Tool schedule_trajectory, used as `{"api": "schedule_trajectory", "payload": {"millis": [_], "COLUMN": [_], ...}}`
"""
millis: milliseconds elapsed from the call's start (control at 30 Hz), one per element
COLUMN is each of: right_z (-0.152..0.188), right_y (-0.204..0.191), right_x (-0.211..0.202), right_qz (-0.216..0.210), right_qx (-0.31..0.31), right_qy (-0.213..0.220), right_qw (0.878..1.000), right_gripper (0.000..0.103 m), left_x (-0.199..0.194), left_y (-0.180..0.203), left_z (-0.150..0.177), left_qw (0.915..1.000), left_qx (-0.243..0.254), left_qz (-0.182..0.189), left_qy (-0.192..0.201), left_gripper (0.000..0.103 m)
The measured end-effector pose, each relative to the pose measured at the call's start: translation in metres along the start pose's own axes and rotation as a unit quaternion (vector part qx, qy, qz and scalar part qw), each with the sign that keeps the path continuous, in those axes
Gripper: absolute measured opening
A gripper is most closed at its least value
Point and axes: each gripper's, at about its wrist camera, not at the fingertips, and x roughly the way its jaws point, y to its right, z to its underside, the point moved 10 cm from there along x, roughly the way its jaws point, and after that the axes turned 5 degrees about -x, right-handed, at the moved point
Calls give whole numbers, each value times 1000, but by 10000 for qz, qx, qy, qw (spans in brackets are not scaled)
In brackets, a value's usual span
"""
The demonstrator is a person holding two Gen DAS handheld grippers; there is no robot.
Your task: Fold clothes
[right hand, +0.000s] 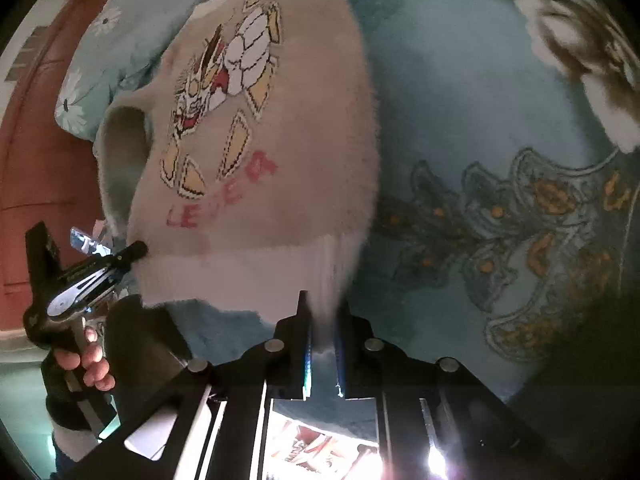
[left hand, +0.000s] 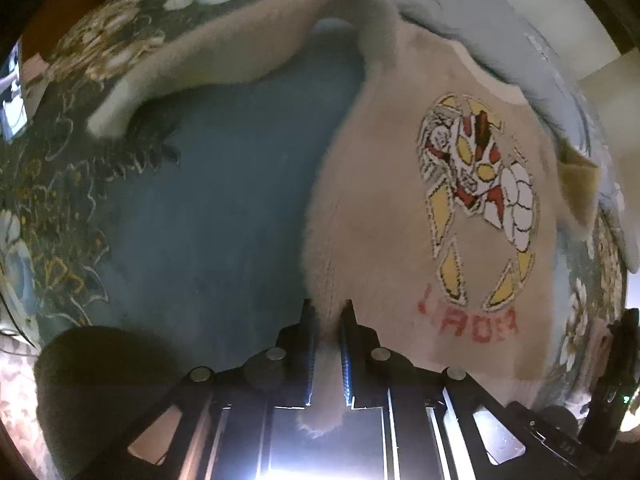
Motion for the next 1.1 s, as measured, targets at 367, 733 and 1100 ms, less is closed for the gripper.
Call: {"api": "schedule_trajectory", "payload": {"millis": [367, 733, 1100], "right_z": [-30, -145, -273], "right_y": [-1, 29, 127], "right_x": [-42, -91, -111], "right_qz": [325, -88, -92], "right_qx": [-345, 566, 1666], "right_qy": [571, 1944, 2483], "right_qw": [9972, 9793, 9542], "right_gripper": [27, 53, 53], "left_x": [-51, -57, 0], "left_y": [-29, -110, -126], "left_z": [-53, -137, -182], "left_qw": [9730, 8736, 8320], "left_qx": [-1619, -4138, -5049], "left_qz": [1594, 2414, 2167], "left_qy": [411, 858, 772], "left_gripper": [44, 61, 58]}}
